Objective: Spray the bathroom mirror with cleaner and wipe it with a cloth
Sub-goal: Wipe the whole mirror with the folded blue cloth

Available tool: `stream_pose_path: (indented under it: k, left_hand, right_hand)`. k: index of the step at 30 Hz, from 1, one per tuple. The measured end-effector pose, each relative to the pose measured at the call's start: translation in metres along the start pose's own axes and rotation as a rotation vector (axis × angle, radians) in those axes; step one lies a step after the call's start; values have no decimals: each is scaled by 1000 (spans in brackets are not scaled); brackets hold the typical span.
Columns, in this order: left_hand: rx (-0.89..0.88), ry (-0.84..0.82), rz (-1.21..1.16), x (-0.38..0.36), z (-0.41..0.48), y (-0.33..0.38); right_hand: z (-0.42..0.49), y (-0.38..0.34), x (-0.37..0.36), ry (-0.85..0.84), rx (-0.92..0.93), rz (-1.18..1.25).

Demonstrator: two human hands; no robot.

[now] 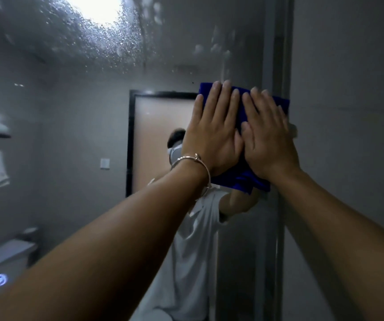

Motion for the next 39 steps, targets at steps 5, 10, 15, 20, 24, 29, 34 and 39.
stream_pose_path:
  k: [5, 10, 15, 20, 24, 29, 34, 39]
  left_hand:
    - [-25, -33, 19, 0, -3, -3]
    - [-56, -57, 66, 4, -4, -11]
    - [-139, -73, 118, 9, -5, -26]
    - [-160, -72, 170, 15, -17, -59]
    - [-108, -62, 143, 21, -38, -113]
    - [-47, -69, 136, 35, -78, -211]
    - [48, -78, 151, 49, -127, -323]
    - [22, -91, 103, 54, -144, -360]
  right_hand:
    - [-2, -3, 0, -12, -34, -48]
    - [-1, -13, -3, 3, -106, -52]
    - [0, -25, -8, 27, -173, -63]
    - [7, -59, -19, 8, -198, -77]
    - [26, -111, -33, -32, -162, -108]
    - [57, -209, -63, -14, -104, -119]
    - [91, -322, -102, 11, -36, -92]
    - [97, -359, -118, 21, -51, -94]
Point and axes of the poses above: each hand's wrist, its own z-axis towards the middle knuckle, its own x-axis out of the back of the hand, y = z × x, the point moved 2 cm from there along z, towards the middle knuckle, and after that the axes turned 10 degrees about -y, right-handed, at the moved point
